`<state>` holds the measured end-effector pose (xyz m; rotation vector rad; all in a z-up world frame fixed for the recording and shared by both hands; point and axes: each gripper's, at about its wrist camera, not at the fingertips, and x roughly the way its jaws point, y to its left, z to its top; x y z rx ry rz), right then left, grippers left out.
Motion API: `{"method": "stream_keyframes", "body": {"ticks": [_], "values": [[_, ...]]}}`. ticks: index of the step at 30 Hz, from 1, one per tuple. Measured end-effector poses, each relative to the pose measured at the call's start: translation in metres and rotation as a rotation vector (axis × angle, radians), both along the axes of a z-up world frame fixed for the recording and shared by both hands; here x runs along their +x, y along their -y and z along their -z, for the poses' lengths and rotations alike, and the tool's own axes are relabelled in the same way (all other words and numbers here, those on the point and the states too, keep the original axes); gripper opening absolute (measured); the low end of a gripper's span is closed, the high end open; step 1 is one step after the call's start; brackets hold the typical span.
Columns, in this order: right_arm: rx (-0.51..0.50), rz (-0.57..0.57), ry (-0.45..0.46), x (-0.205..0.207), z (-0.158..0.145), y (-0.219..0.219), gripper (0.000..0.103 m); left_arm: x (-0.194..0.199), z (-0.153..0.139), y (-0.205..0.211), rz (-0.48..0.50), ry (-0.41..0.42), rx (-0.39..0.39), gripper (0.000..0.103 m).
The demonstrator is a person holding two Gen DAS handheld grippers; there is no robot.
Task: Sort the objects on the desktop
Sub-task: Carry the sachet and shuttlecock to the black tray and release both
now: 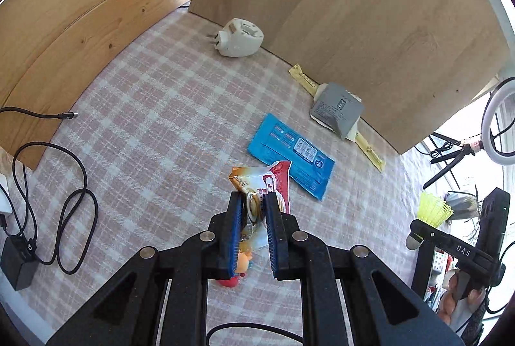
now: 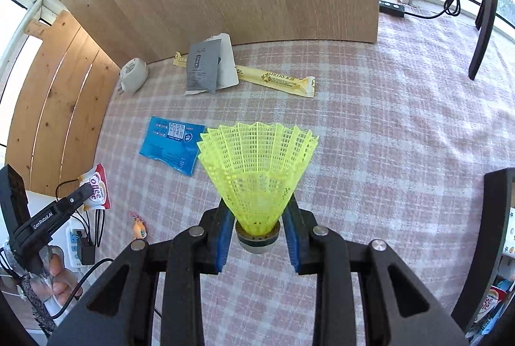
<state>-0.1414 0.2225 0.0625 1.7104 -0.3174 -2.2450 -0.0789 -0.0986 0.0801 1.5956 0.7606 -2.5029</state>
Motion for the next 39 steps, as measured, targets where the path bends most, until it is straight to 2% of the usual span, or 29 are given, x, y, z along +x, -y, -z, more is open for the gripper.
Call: {"method": "stream_keyframes", "body": {"ticks": [9,21,30,39], "values": [[-0.006,0.065,-0.054,0.05,-0.038,-0.099,0.028,0.016,-0.027,-0.108,0.162,-0.037,0.041,0.013],[0.059,0.234,-0.091,0.128,-0.067,-0.262,0.028,0.025,-0.039,-0.3,0.453,-0.051,0.092,0.013],[0.093,0.387,-0.098,0.177,-0.068,-0.377,0.028,0.043,-0.048,-0.421,0.641,-0.053,0.094,0.013],[0.127,0.463,-0.087,0.192,-0.051,-0.445,0.028,0.044,-0.052,-0.499,0.754,-0.046,0.082,0.013]]}}
